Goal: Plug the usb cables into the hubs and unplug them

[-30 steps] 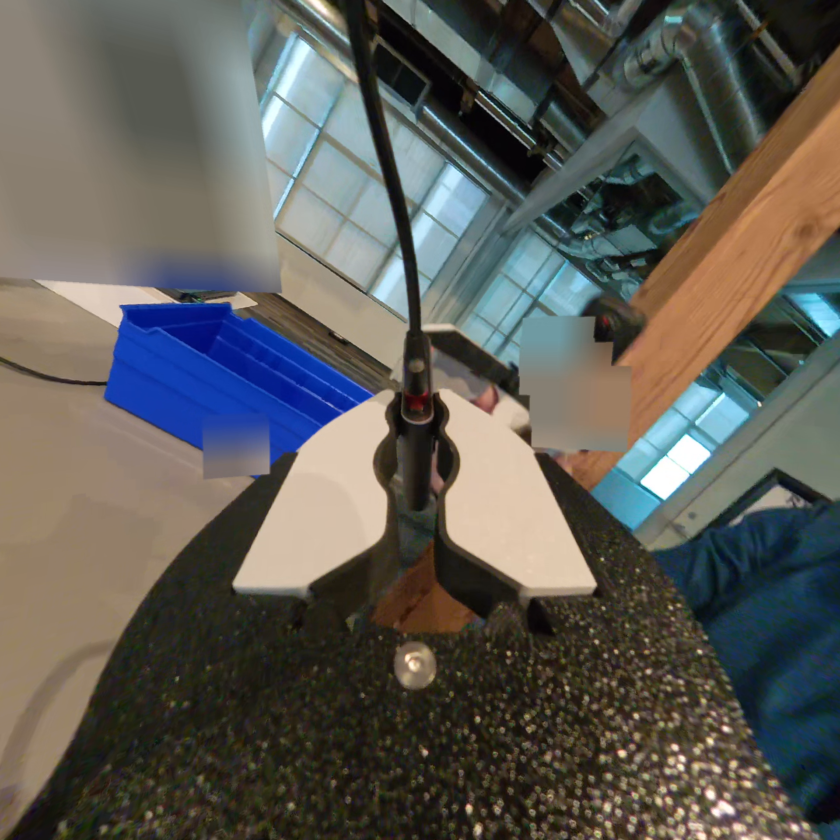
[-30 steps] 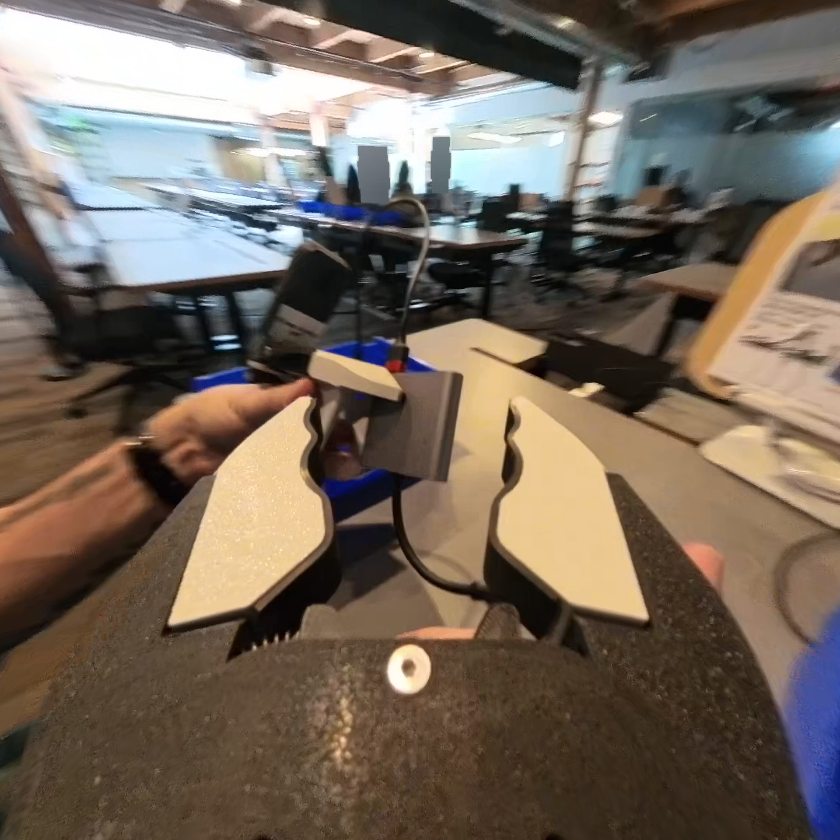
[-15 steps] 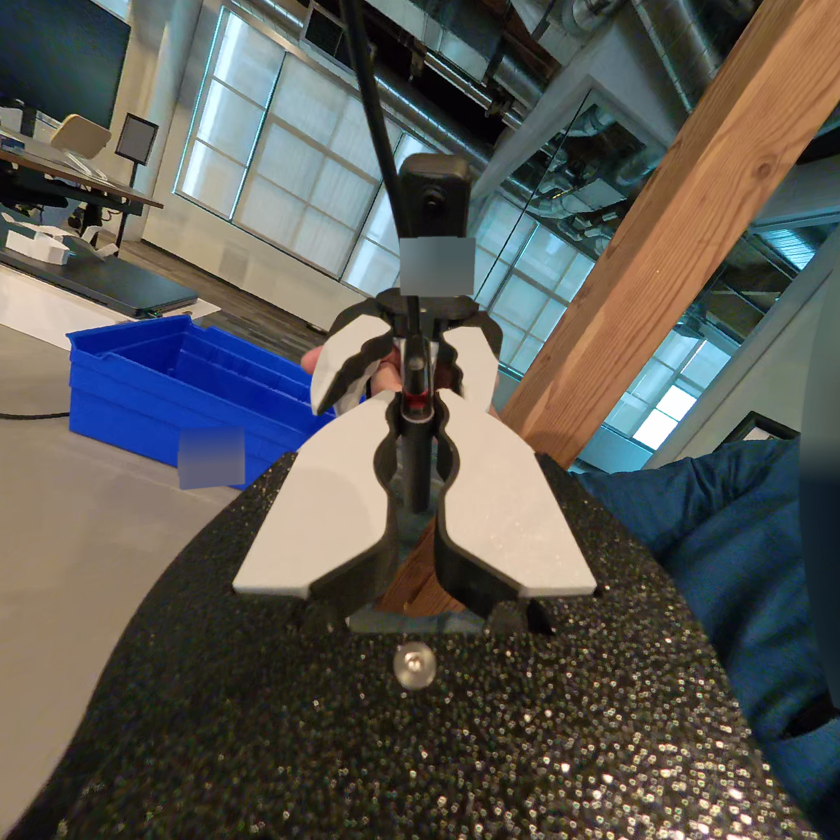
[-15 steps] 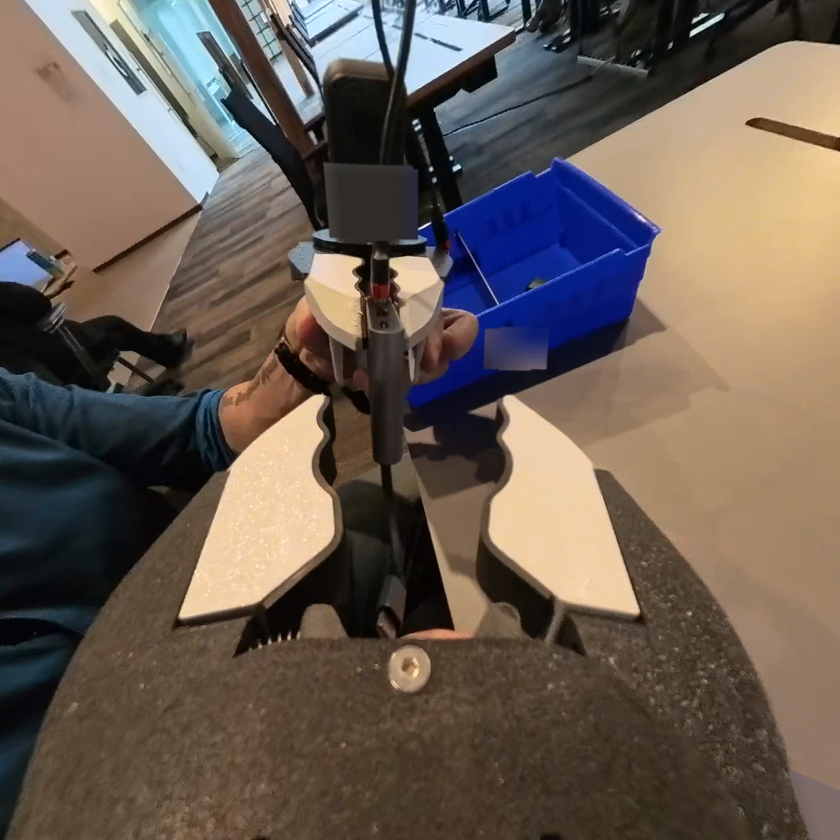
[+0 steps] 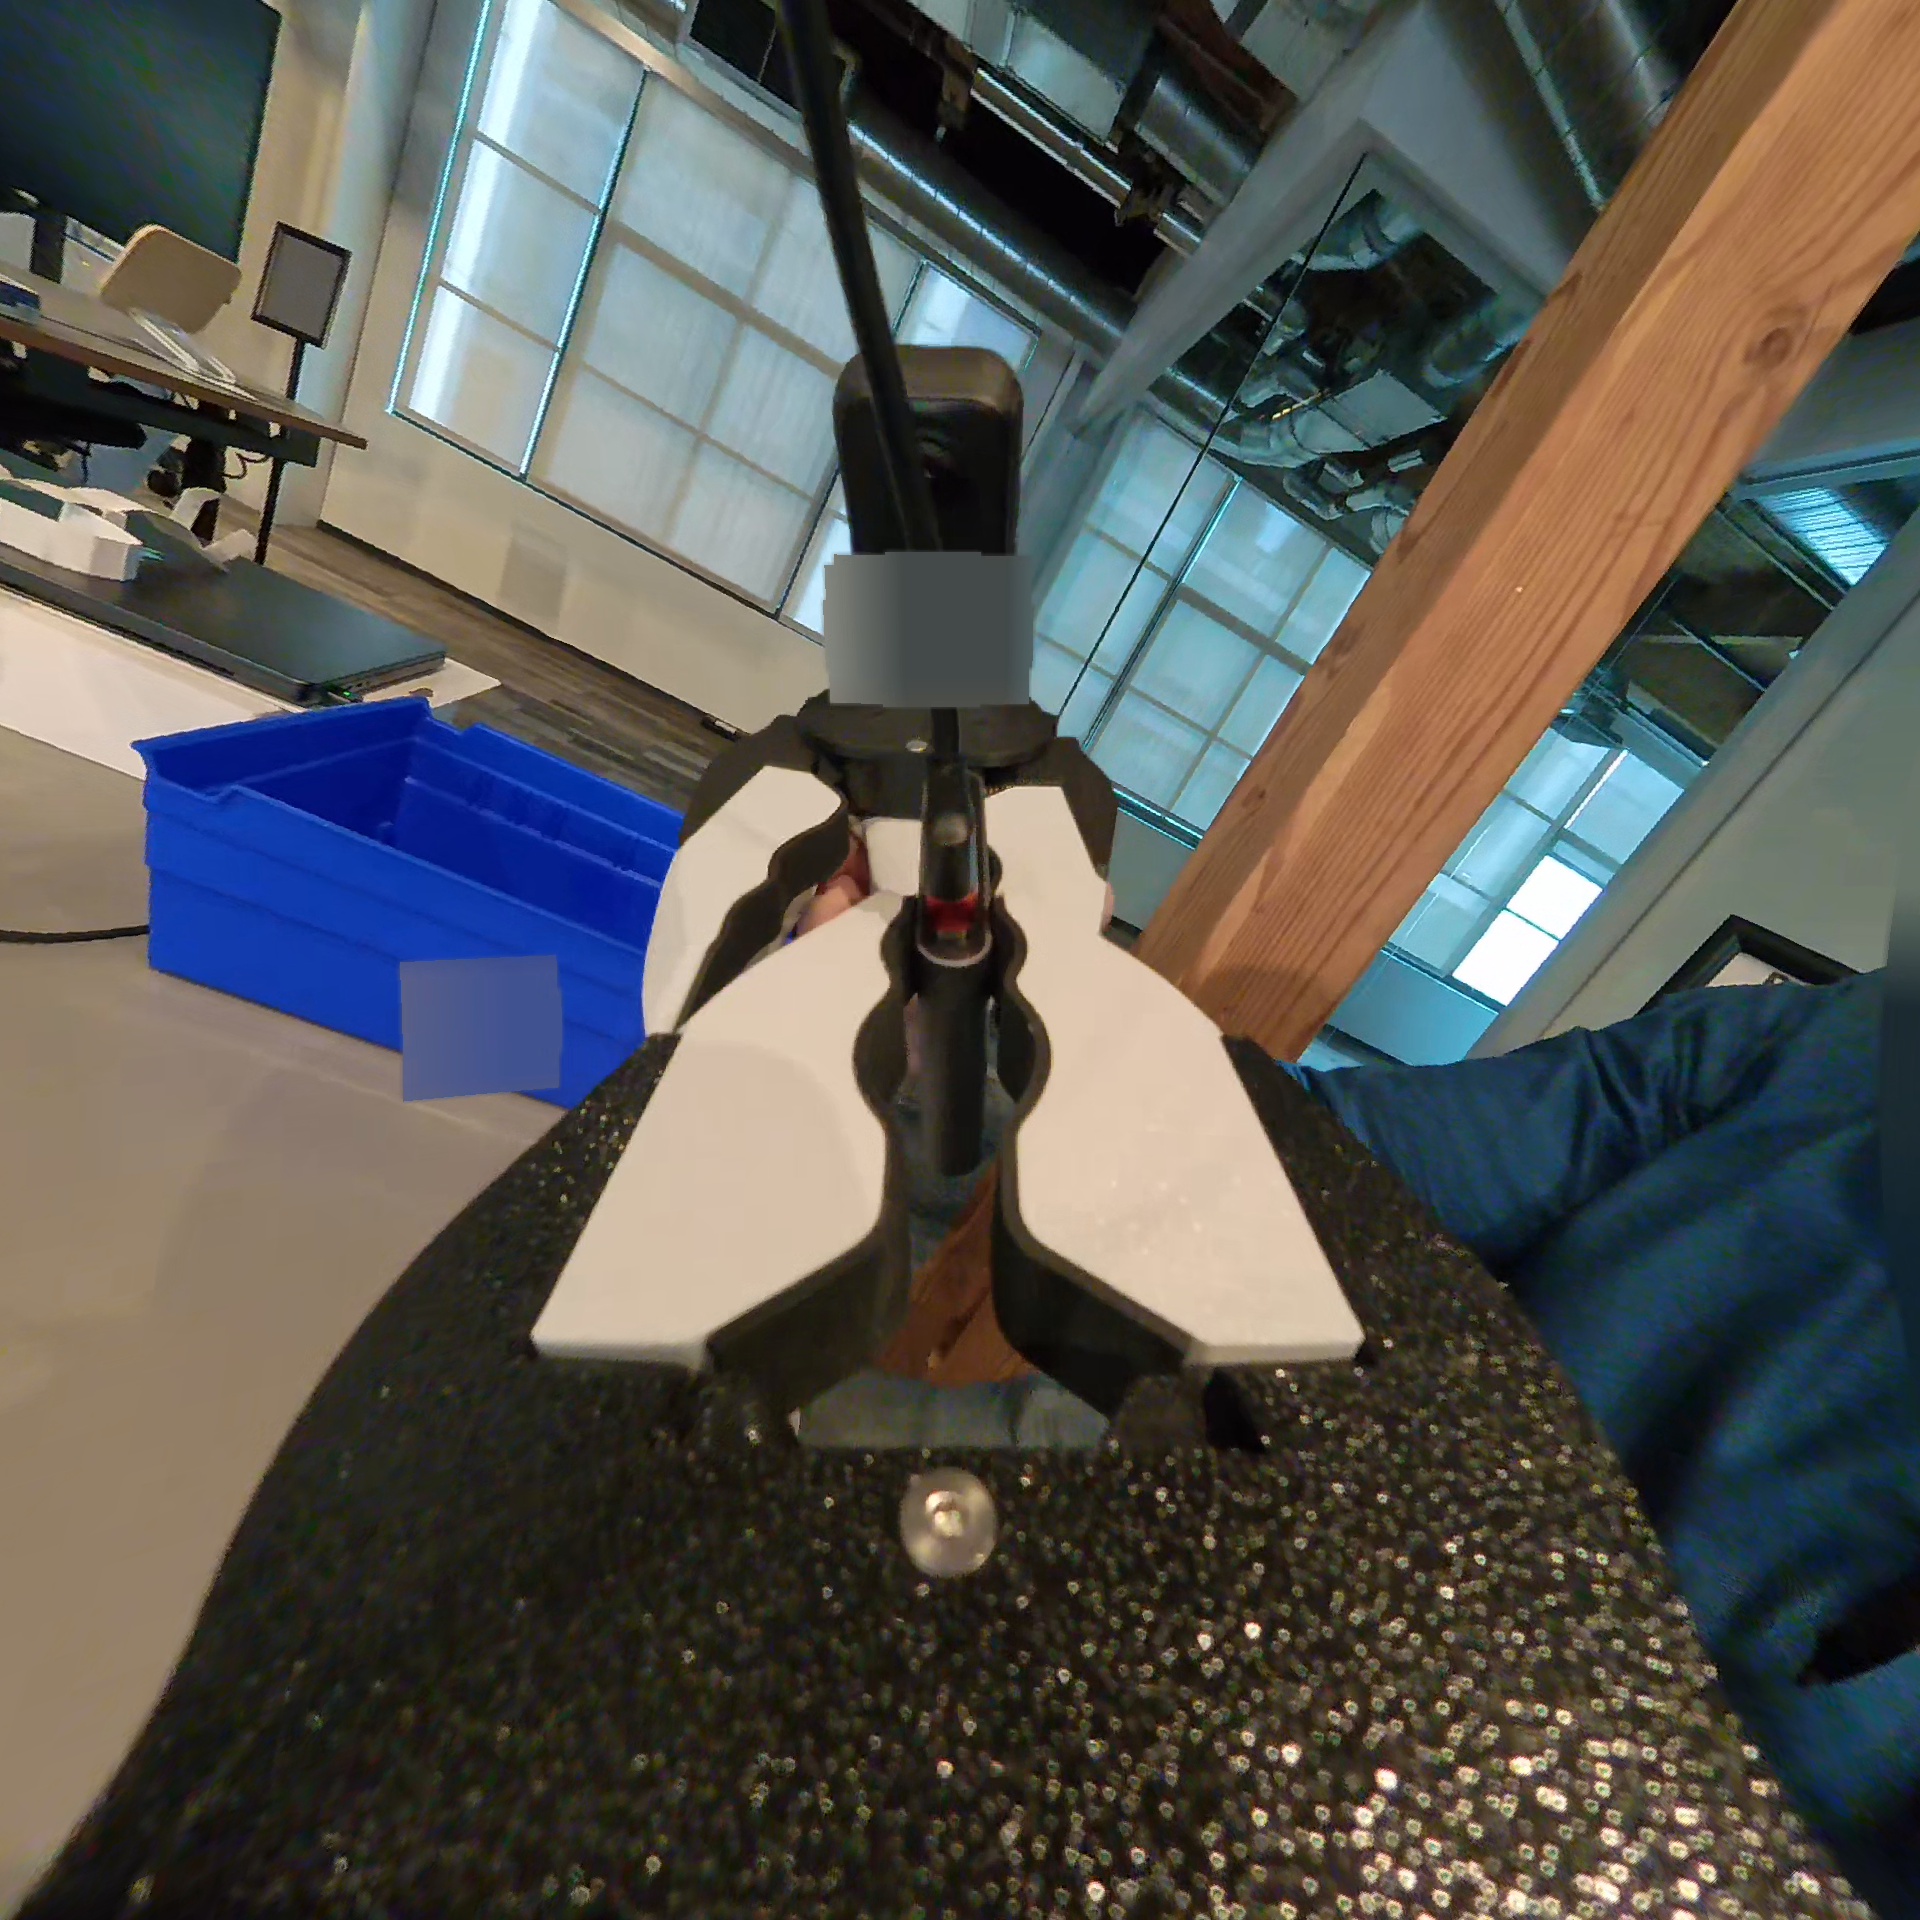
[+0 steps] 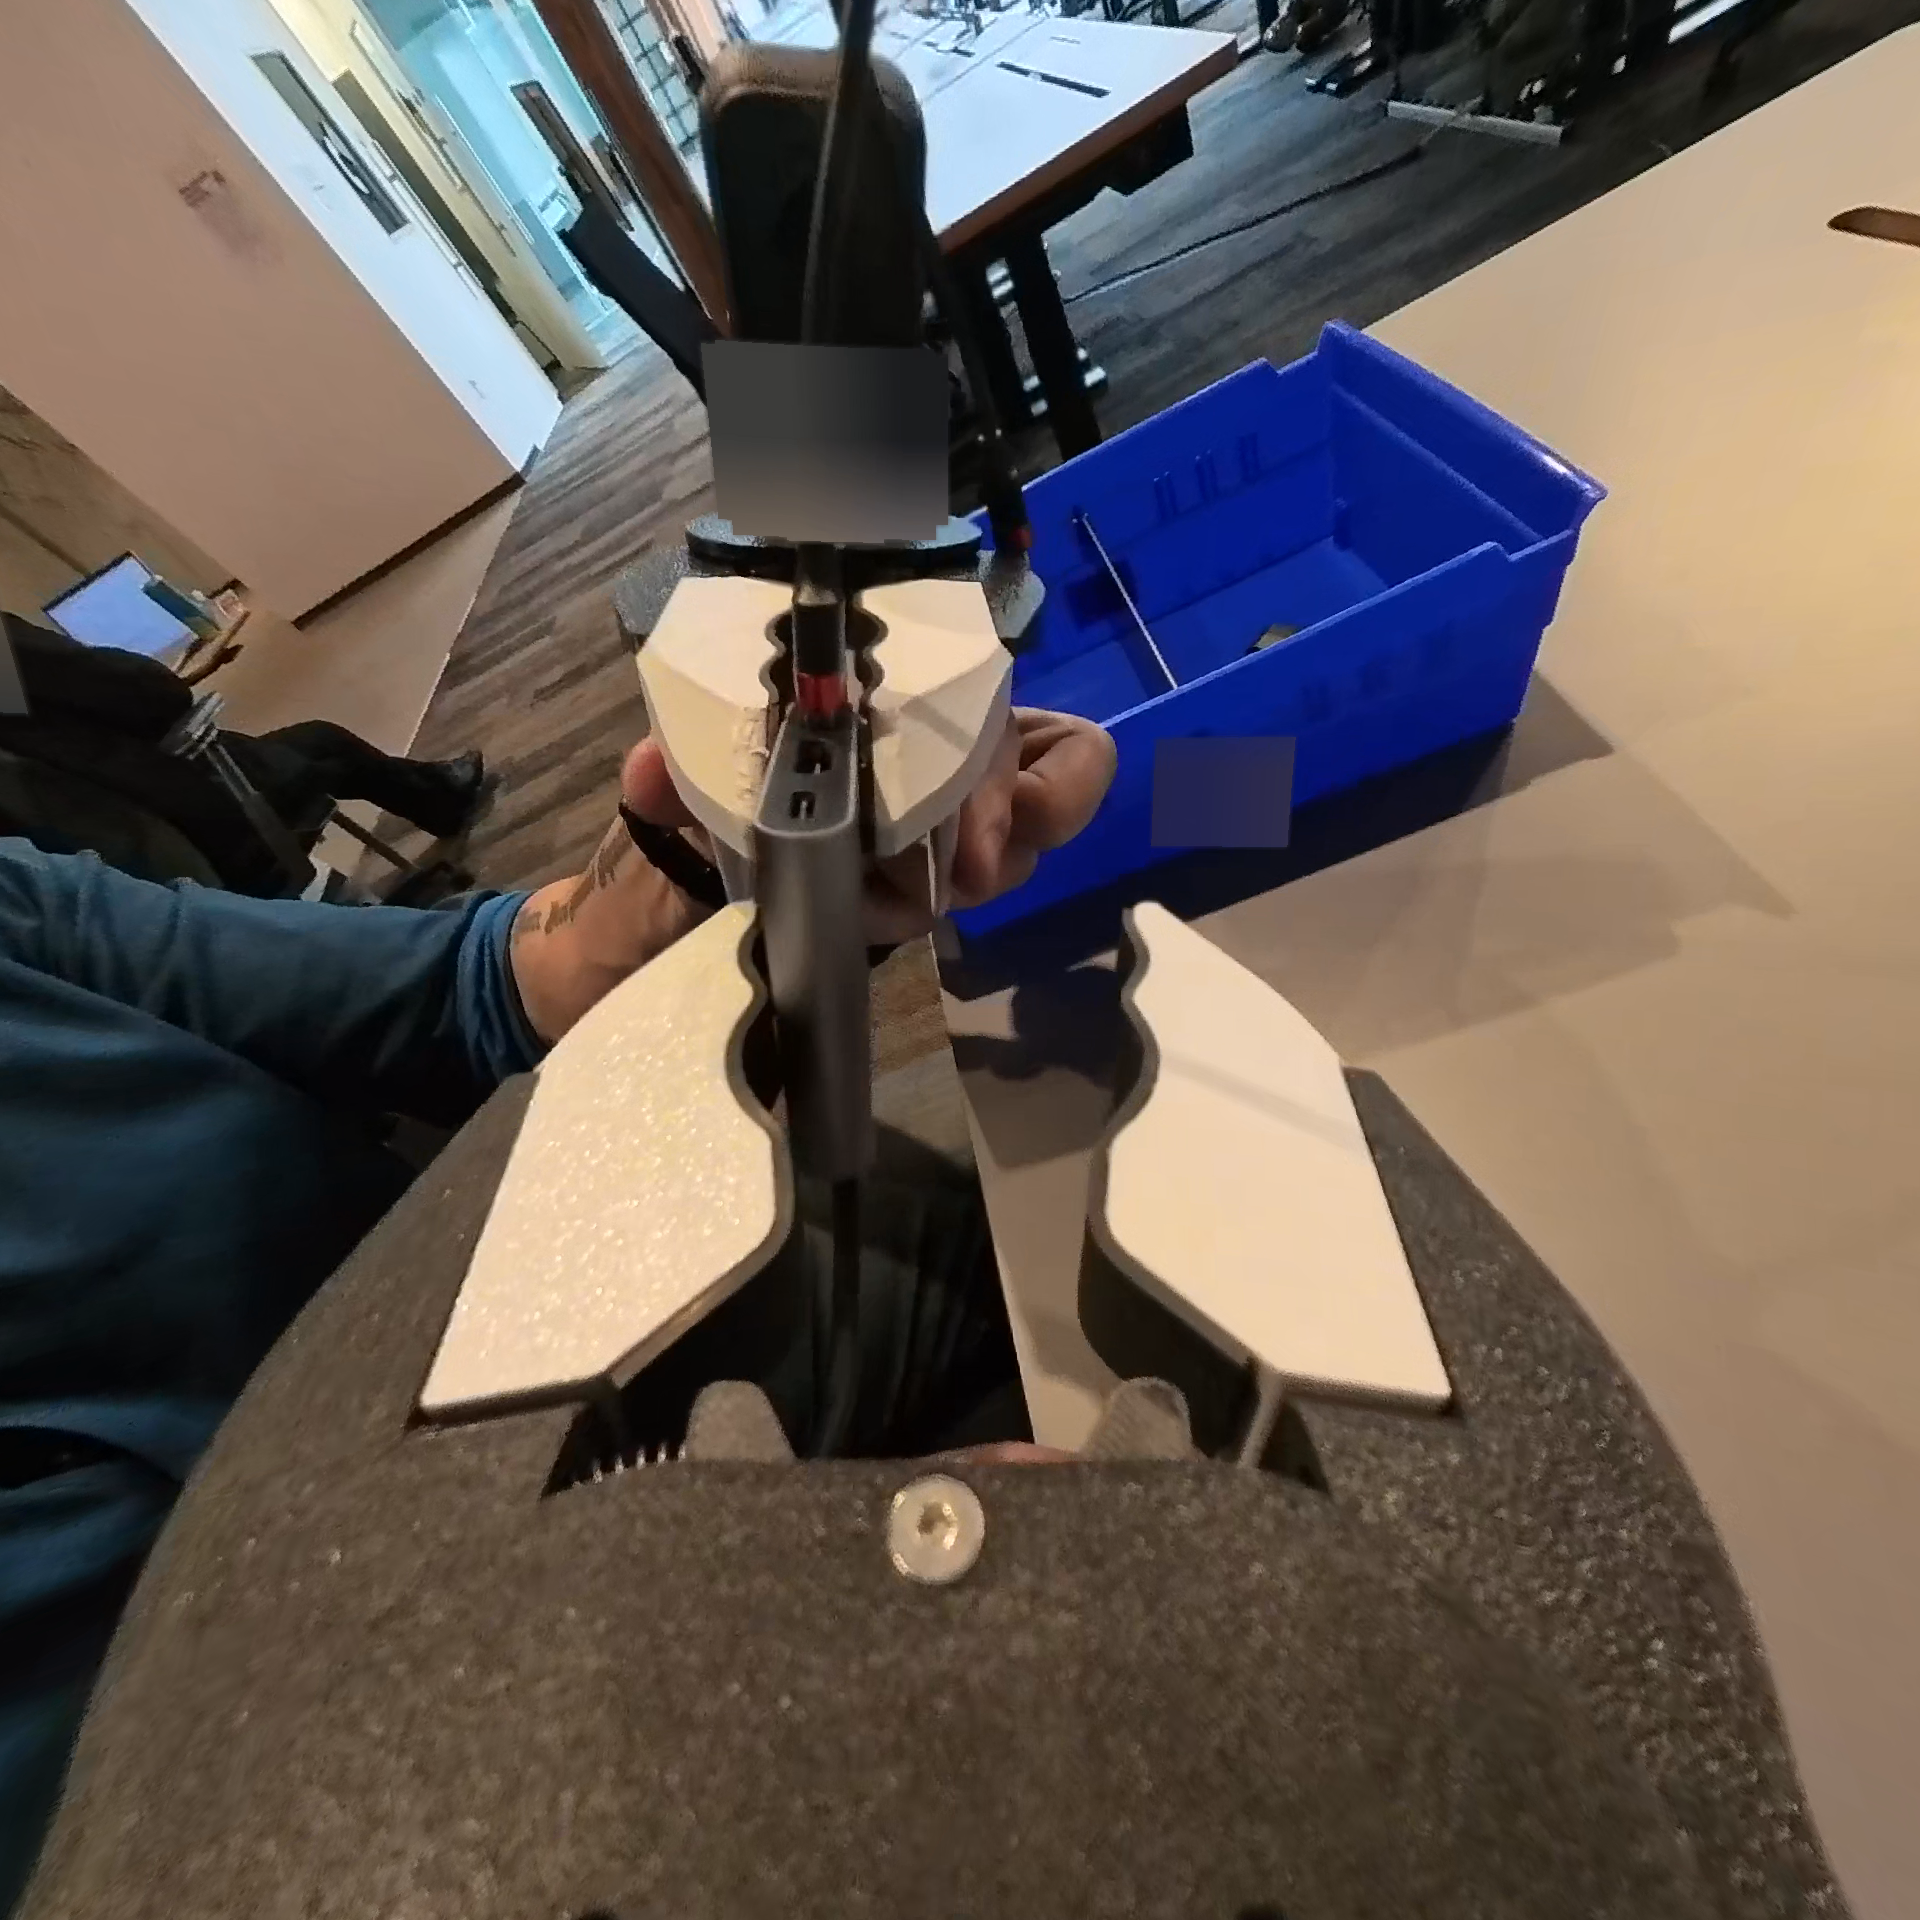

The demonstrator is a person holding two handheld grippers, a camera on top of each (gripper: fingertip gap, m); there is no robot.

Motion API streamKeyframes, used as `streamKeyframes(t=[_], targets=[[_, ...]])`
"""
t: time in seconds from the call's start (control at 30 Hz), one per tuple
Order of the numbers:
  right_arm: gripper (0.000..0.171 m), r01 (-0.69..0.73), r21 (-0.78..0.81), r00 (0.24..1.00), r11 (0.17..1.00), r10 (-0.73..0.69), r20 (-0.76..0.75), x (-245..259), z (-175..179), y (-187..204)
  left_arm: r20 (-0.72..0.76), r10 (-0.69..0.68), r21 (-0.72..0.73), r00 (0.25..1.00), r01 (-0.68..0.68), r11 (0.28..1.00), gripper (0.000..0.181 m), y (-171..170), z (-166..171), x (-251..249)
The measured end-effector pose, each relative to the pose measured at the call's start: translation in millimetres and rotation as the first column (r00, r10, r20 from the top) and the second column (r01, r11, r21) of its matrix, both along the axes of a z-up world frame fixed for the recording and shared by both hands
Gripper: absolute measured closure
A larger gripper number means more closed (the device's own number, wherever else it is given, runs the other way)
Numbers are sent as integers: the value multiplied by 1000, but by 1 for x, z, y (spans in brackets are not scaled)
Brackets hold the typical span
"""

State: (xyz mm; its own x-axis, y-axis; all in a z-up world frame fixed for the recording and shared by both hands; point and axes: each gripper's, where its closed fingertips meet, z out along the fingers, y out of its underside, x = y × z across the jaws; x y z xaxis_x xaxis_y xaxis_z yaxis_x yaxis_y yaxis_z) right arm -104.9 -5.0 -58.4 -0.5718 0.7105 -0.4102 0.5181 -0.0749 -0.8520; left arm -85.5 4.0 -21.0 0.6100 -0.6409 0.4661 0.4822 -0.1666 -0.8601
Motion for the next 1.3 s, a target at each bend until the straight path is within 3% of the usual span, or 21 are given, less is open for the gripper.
streamKeyframes(t=[0.13, 0.23, 0.27, 0.57, 0.73, 0.87, 1.1, 1.3], targets=[[118, -1, -28, 1000, 1000, 1, -11, 0, 1, 0, -2, 12, -3, 1000, -12, 1000, 169, 1, -1, -2], [156, -63, -58, 997, 996, 61, -41, 6, 7, -7, 0, 29, -10, 1000, -29, 1000, 169, 4, -3, -5], [159, -74, -62, 996, 995, 71, -49, 7, 8, -9, 5, 26, -7, 1000, -26, 1000, 169, 4, -3, -5], [159, -91, -37, 994, 995, 88, -59, 9, 7, -6, 30, 39, 22, 999, -40, 999, 168, 5, 0, -5], [159, -58, -63, 996, 996, 54, -67, 11, 7, 7, 72, 95, 55, 993, -99, 994, 129, -1, 11, -22], [159, -51, -114, 996, 992, 42, -79, 14, 10, 10, 100, 120, 60, 988, -126, 990, 119, -2, 14, -32], [159, -64, -118, 996, 991, 55, -76, 14, 4, -1, 135, 120, 43, 984, -127, 991, 134, 9, 7, -26], [159, -51, -131, 997, 990, 43, -67, 11, 0, 0, 161, 88, 57, 983, -98, 994, 174, 8, 7, -23]])
